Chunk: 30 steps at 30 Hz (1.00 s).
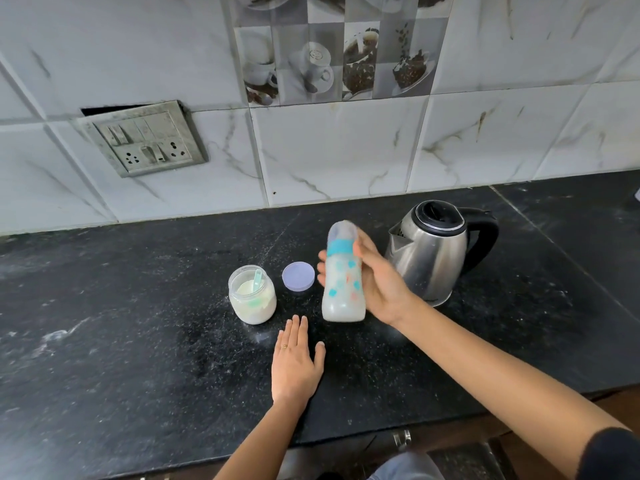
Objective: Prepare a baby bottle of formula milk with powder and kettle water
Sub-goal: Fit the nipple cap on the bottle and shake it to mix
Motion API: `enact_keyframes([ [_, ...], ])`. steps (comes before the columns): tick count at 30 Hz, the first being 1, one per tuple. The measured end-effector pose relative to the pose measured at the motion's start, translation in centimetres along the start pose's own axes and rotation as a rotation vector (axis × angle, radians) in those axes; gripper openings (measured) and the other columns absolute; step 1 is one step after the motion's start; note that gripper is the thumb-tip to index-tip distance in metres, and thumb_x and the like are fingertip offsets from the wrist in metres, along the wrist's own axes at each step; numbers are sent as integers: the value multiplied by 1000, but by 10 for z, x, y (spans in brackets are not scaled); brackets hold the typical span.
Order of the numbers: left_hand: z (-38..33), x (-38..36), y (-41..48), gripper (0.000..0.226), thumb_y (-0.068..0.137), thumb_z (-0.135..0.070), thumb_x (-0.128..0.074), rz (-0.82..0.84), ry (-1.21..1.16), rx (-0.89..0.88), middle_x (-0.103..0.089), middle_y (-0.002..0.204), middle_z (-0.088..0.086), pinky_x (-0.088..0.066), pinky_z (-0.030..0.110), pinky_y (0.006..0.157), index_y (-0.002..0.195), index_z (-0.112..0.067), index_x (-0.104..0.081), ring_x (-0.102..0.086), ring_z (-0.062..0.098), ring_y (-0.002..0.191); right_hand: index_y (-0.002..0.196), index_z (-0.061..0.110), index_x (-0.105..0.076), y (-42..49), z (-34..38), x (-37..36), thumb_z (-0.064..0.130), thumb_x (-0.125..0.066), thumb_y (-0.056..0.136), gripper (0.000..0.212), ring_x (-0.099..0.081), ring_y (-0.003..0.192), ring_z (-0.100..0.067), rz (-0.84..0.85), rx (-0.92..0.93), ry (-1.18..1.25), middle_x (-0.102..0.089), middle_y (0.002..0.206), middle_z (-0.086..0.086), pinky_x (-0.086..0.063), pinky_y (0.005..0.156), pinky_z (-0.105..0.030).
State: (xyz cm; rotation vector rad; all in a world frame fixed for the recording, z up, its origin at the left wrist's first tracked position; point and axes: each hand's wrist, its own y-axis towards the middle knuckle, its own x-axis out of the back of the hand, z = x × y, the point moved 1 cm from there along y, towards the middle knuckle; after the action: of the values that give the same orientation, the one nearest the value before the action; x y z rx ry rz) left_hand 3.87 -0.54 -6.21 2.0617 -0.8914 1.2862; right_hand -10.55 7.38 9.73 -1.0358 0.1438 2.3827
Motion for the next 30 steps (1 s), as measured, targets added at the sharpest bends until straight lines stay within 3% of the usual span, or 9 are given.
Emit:
enact_keyframes([
  [2,0,0,0,63,98,-45,-31,-6,-1,0,-12,158,2,5,25,116,151,-15,-15,-6,13,146,132,25,-47,-1,0,1,23,-58,88,46,-64,100,-36,26,5,-34,-57,122,-26,-50,93,-54],
  [6,1,0,0,63,98,-46,-29,4,11,2,-11,159,2,5,25,117,151,-15,-14,-4,12,146,140,19,-39,12,11,6,23,-56,91,52,-68,90,-33,-158,93,161,-64,105,-23,-57,80,-48],
  [11,0,0,1,63,98,-46,-31,1,-5,2,-12,158,2,6,25,116,151,-16,-15,-5,12,146,133,23,-46,-2,-2,6,23,-58,87,47,-64,101,-36,3,-24,-18,-58,121,-27,-55,85,-50],
  [16,2,-2,1,72,90,-55,-12,3,22,-4,-17,158,3,2,26,117,150,-15,-19,-9,14,146,132,21,-43,14,12,9,22,-61,82,54,-66,94,-34,-155,118,110,-58,114,-25,-55,85,-50],
  [21,2,-4,2,73,89,-54,-12,8,24,7,-18,157,3,1,27,118,150,-14,-19,-10,13,145,136,26,-45,7,-6,12,22,-74,77,65,-63,101,-36,96,-11,-114,-43,137,-30,-53,86,-51],
  [26,2,-2,1,63,97,-47,-29,21,12,16,-15,158,3,1,27,118,150,-15,-18,-8,13,146,133,26,-41,26,-5,21,9,-56,91,48,-68,93,-29,-98,138,-155,-51,129,-15,-52,90,-48],
  [30,2,-1,1,63,97,-46,-31,20,4,16,-14,158,2,2,26,118,151,-15,-17,-7,12,146,129,35,-45,39,-18,43,10,-62,89,50,-56,117,-40,-127,174,-402,-57,125,-7,-43,103,-53],
])
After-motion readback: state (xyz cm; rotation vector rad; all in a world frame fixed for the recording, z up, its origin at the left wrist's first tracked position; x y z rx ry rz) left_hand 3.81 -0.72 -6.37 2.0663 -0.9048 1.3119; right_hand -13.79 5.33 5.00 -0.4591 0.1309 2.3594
